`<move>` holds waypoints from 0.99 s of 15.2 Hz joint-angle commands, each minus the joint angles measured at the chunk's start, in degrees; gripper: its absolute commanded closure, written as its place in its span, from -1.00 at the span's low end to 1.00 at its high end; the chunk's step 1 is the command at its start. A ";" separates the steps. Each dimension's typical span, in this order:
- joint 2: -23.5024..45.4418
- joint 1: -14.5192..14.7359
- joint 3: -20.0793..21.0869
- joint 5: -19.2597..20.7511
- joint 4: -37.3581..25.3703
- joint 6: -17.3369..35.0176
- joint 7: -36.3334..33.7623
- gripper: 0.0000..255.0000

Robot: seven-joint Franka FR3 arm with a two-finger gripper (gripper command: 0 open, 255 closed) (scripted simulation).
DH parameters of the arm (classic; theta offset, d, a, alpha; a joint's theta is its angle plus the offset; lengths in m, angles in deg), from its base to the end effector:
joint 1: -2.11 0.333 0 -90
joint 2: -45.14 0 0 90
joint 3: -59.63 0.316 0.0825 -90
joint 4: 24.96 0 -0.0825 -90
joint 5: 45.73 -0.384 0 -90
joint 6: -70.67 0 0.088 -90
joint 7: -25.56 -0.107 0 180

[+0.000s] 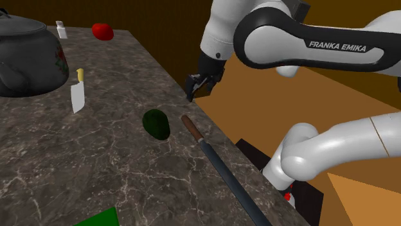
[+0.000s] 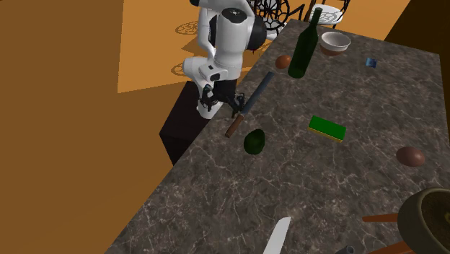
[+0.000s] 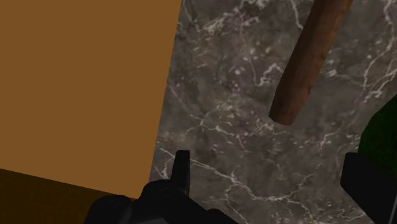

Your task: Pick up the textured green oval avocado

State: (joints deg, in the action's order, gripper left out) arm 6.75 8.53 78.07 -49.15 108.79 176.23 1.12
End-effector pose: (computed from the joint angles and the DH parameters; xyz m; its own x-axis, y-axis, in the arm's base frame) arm 0.3266 0.1826 0.5735 0.9796 -0.0481 0.1952 -0.0614 -0.9961 0.0629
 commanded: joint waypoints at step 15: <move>15.27 -0.43 17.51 2.48 -4.70 12.07 -17.62 -1.00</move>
State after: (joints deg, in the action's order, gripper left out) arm 21.84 8.11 95.36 -46.73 103.41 187.45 -16.26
